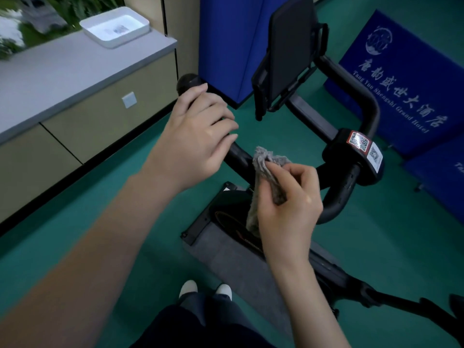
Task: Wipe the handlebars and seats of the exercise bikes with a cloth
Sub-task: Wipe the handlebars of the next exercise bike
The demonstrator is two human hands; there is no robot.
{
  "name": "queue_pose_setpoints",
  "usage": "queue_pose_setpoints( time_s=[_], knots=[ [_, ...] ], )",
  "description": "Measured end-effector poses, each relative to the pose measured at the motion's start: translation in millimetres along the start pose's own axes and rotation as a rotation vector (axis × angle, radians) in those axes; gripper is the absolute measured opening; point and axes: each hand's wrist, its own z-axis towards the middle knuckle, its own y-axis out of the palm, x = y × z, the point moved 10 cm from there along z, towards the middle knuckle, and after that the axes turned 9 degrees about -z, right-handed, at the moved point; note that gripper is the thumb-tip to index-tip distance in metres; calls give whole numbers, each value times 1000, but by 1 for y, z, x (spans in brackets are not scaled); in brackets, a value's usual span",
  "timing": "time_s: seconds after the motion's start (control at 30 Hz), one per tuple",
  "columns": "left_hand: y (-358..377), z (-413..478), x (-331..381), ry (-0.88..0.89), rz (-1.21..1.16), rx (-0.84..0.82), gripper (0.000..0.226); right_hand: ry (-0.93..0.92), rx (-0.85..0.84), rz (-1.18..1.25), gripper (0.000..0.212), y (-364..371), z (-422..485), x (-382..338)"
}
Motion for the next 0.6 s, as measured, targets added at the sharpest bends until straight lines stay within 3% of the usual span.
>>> queue_pose_setpoints(
  time_s=[0.4,0.6],
  knots=[
    [27,-15,30,-6,-96,1,25,61,-304,-156,20,-9,28,32],
    [27,-14,27,-25,-148,30,21,142,-502,-65,13,30,54,37]
  ],
)
